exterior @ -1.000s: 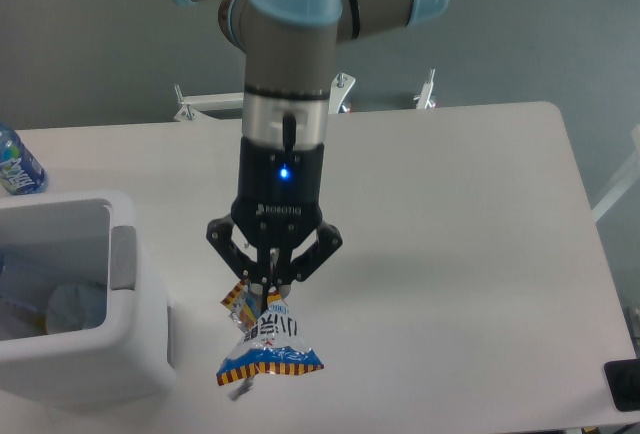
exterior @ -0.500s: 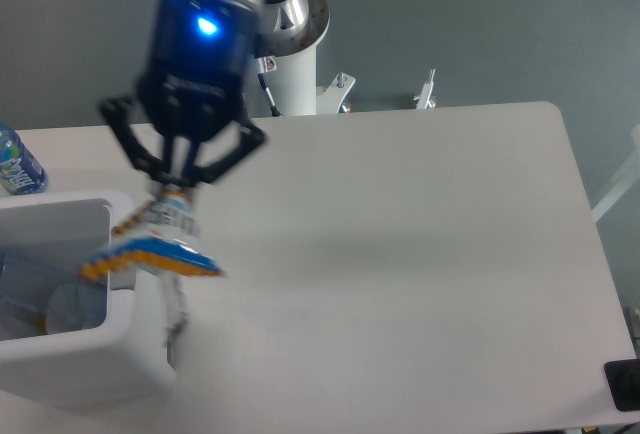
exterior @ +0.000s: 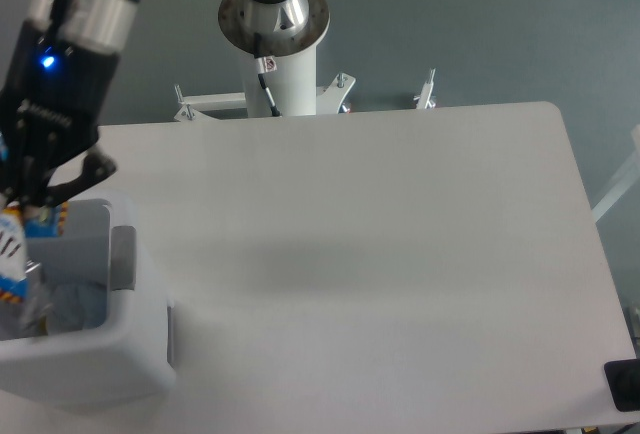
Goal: Place the trash in the trash can
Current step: 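Lower the wrapper into the bin and release it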
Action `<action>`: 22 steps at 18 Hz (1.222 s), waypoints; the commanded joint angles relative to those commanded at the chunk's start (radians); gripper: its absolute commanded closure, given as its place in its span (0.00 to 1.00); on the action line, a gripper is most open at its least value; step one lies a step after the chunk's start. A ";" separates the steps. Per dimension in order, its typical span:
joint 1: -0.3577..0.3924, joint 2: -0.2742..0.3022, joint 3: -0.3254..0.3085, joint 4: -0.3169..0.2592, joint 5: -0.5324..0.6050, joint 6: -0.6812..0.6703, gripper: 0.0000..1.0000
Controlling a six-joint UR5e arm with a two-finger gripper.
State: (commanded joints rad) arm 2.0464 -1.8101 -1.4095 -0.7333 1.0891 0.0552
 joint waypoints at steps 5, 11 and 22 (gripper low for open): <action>-0.002 -0.003 -0.049 0.002 0.000 -0.005 0.94; -0.005 -0.044 -0.060 0.002 0.003 0.002 0.64; 0.006 -0.023 -0.056 0.002 0.052 0.015 0.00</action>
State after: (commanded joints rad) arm 2.0524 -1.8331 -1.4650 -0.7317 1.1411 0.0705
